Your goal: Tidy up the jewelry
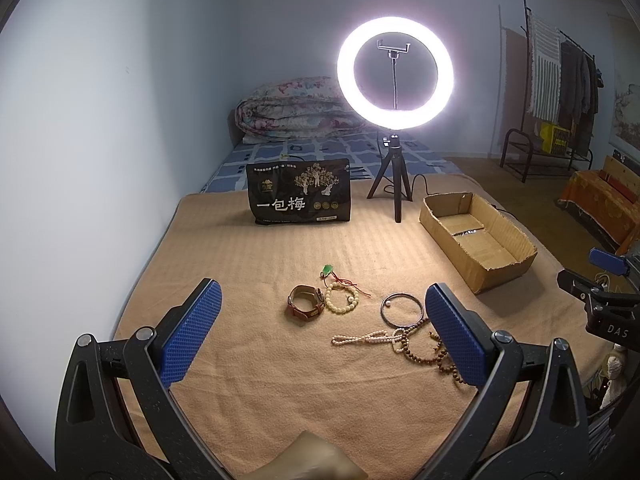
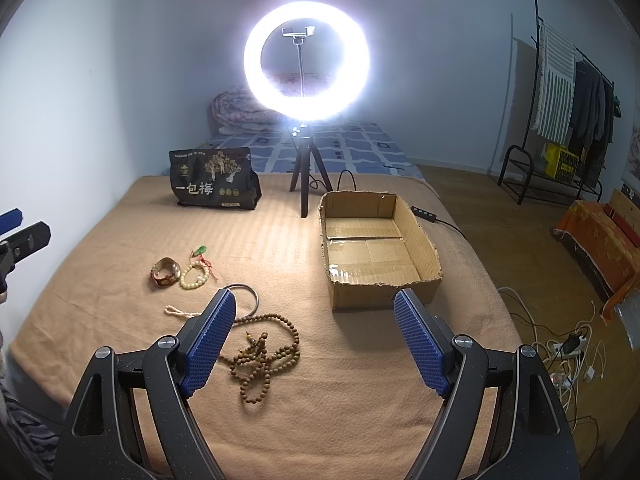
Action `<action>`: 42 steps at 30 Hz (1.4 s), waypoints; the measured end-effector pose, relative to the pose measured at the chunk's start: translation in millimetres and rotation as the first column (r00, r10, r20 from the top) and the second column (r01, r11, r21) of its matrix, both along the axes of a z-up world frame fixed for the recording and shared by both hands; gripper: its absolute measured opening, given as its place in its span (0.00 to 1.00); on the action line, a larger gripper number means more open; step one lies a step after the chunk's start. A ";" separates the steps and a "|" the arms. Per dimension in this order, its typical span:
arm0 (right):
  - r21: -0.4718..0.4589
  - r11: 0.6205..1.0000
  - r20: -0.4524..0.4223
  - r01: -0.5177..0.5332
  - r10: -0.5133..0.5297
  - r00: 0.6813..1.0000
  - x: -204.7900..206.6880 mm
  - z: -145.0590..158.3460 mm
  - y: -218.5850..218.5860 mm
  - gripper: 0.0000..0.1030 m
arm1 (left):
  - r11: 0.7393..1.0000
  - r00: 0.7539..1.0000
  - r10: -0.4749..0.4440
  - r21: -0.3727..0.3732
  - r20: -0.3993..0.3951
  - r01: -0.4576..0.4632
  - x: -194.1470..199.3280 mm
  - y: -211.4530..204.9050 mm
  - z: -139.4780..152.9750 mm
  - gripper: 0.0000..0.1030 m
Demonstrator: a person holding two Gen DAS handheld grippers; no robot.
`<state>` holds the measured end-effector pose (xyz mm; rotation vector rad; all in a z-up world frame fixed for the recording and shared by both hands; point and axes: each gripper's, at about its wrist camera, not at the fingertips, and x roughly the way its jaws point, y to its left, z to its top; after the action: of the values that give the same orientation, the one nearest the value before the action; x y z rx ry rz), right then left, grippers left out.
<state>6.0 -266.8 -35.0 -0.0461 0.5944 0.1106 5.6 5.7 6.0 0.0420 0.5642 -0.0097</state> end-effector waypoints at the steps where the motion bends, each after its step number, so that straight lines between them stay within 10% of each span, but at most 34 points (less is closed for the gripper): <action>1: 0.000 1.000 0.000 0.000 0.000 1.000 0.1 0.0 0.1 0.79 | 1.000 1.000 0.001 0.001 -0.003 -0.001 0.9 -0.1 -0.3 1.00; 12: -0.055 0.998 -0.027 0.017 -0.018 0.999 9.4 -11.7 -1.3 0.79 | 0.998 0.997 0.051 0.024 -0.058 -0.050 22.1 9.7 -24.5 1.00; 24: -0.020 0.996 -0.243 -0.089 0.082 0.967 47.0 -62.3 2.7 0.79 | 0.993 0.967 0.103 -0.036 -0.233 -0.114 53.3 63.6 -63.5 0.99; 42: 0.114 0.985 -0.509 -0.133 0.172 0.843 87.0 -125.6 29.9 0.79 | 0.970 0.873 0.022 -0.202 -0.487 -0.137 152.7 81.0 -128.4 0.56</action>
<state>93.0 -236.9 -160.7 0.0103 1.1298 0.3074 158.4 86.7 -122.4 -0.2183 1.0641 -0.0044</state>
